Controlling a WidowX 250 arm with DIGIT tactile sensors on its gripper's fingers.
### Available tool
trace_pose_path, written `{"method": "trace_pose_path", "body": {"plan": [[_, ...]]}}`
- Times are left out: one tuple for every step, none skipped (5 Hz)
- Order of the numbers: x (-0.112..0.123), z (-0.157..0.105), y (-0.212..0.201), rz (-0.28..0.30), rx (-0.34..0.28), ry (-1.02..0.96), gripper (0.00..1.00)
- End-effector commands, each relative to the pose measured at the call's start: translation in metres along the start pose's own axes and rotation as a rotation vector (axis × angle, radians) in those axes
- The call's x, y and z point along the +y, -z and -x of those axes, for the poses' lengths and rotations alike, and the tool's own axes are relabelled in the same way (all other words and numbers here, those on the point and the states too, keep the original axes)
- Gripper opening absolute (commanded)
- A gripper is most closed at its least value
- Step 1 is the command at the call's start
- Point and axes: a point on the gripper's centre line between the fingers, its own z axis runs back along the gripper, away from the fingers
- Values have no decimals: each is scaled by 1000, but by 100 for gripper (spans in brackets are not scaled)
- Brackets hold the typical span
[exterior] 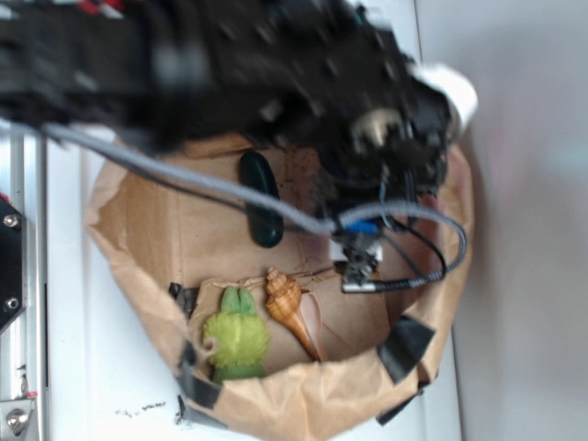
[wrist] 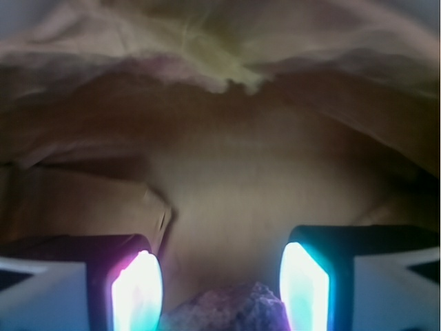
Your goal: Grab the rock.
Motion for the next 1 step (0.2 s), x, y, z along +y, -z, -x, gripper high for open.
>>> {"method": "trace_pose_path", "body": {"plan": [[5,42,-94,0,-60,-41,0]]}}
